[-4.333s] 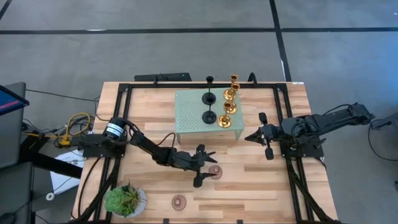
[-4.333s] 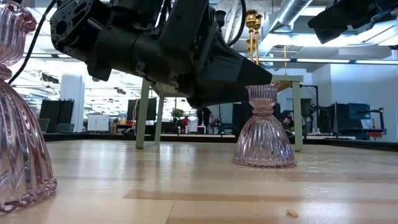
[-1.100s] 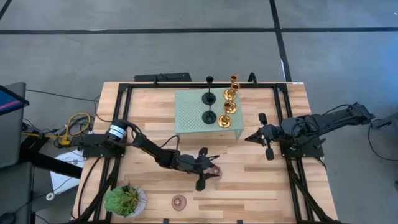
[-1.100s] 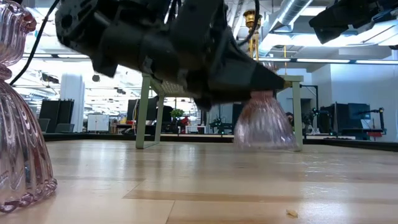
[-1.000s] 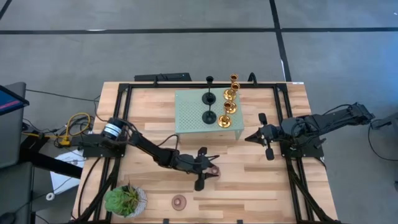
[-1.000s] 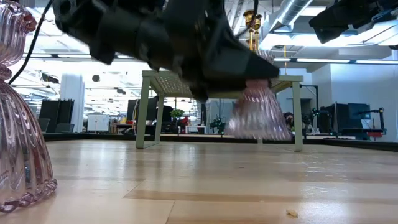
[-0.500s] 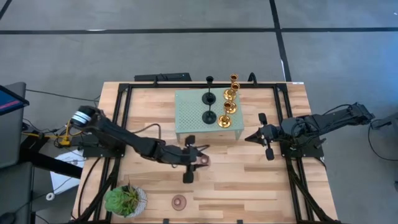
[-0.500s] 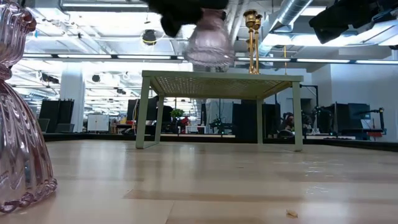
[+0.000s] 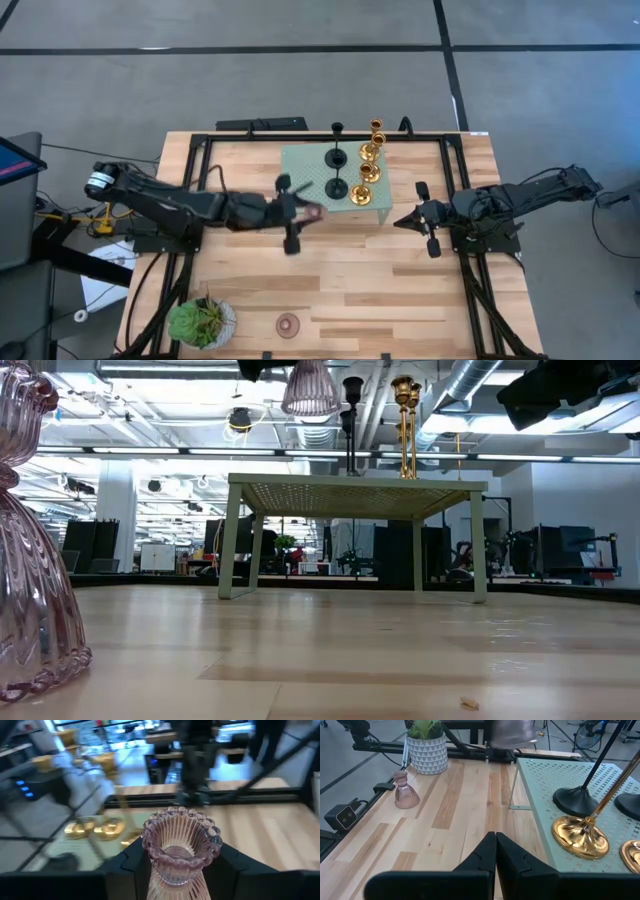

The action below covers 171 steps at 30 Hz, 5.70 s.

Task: Pick & Place candle stick holders
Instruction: Put the top pink glass candle holder on the shelf, then put the pink glass candle holder on the shelf aligned with the other pink glass candle holder

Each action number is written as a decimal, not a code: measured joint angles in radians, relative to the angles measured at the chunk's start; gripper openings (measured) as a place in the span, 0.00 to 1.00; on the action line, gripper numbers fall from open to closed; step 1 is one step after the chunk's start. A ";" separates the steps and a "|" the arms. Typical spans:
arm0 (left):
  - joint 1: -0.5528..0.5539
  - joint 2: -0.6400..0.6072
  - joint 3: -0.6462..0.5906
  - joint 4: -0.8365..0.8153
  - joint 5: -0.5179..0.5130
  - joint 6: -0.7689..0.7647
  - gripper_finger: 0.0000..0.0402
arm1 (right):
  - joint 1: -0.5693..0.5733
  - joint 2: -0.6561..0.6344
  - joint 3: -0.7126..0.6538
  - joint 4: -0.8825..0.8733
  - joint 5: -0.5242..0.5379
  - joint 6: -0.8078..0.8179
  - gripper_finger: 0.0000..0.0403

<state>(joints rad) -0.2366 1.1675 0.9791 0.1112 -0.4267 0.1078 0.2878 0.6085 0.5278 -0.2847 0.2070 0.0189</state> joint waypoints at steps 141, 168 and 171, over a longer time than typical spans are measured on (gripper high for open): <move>0.532 -0.134 0.000 -0.287 0.449 -0.059 0.62 | 0.000 0.000 0.000 -0.025 0.001 0.016 0.00; -0.049 -0.213 -0.208 -0.394 0.537 -0.218 0.08 | 0.000 0.219 0.000 0.233 -0.103 0.050 0.00; -0.120 -0.219 -0.234 -0.396 0.487 -0.245 0.02 | 0.008 0.282 0.000 0.290 -0.134 0.059 0.00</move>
<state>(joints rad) -0.3569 0.9490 0.7449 -0.2845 0.0602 -0.1368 0.2953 0.8905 0.5278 0.0054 0.0729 0.0778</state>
